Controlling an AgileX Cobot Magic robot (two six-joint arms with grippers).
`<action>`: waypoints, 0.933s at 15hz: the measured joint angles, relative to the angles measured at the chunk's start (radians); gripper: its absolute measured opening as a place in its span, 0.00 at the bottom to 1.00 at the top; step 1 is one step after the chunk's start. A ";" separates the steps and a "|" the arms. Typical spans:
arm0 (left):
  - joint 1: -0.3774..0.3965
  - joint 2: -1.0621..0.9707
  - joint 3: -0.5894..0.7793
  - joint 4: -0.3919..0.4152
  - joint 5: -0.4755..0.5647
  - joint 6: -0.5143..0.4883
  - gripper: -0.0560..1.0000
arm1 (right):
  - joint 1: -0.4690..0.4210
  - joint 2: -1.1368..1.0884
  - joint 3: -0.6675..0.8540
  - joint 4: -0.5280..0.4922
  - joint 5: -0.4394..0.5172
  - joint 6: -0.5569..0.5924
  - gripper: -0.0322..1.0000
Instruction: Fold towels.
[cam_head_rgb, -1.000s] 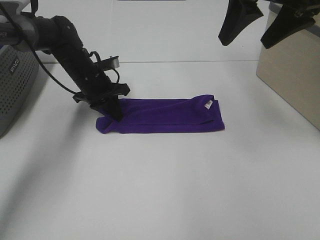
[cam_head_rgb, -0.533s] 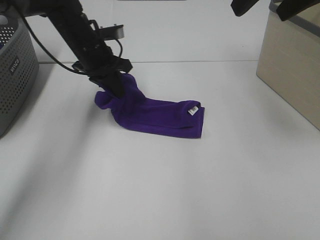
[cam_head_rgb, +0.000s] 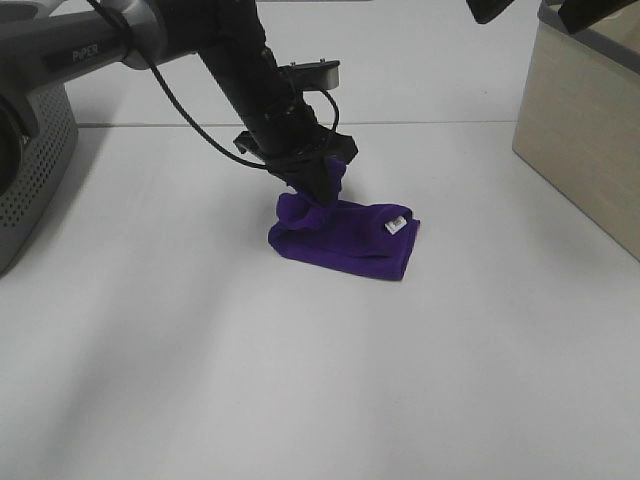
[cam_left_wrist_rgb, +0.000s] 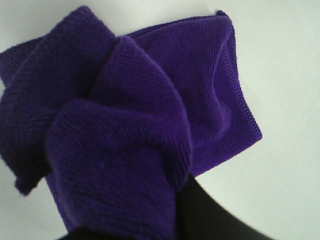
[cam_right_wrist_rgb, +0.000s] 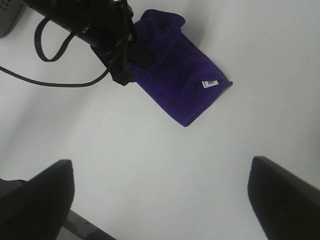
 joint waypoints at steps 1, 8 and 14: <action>-0.005 0.010 -0.013 -0.029 0.001 0.000 0.21 | 0.000 0.000 0.000 0.000 0.000 0.000 0.91; -0.029 0.012 -0.021 -0.221 0.025 0.075 0.66 | 0.000 0.000 0.000 0.000 0.000 -0.004 0.91; 0.047 -0.068 -0.077 0.055 0.033 -0.053 0.68 | -0.001 0.000 0.000 -0.044 0.000 -0.024 0.91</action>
